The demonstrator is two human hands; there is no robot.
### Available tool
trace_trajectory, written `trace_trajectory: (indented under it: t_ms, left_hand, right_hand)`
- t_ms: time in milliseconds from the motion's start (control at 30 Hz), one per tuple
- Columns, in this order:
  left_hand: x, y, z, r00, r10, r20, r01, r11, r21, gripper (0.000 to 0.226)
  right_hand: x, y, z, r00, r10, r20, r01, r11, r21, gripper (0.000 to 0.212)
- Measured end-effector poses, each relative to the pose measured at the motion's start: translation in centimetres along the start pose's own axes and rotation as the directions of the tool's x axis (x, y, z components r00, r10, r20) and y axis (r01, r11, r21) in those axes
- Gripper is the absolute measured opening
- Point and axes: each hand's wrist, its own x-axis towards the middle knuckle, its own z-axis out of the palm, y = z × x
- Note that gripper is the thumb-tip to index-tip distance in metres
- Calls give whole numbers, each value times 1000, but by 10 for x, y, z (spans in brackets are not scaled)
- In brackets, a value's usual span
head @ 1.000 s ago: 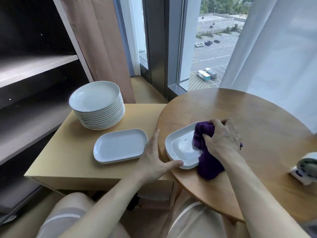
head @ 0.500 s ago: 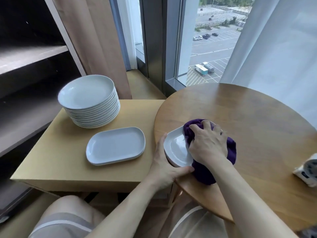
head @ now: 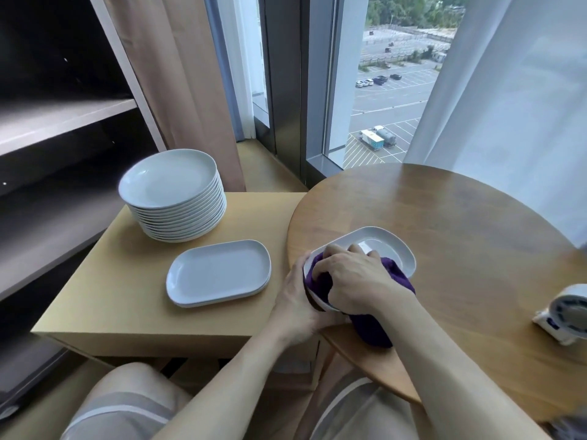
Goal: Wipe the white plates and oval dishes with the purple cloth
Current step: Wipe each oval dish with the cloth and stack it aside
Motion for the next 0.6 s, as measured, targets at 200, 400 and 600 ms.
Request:
trace_trajectory:
  t_ms: [200,400,600]
  left_hand:
    - [0,1,0,999,-12,-32,12,1000,14,128]
    - [-4,1,1,1000,-4,-19,4,999,41,123]
    - [-4,8,7,997,-61,-40,61,998,-14,104]
  right_hand:
    - [-9,16,-11,982,156,106,-163,985,57,37]
    - [-6,45,-16,905,425,27,-425,904,35,31]
    - [5,64,0,789,571,-225,-569,818,84,29]
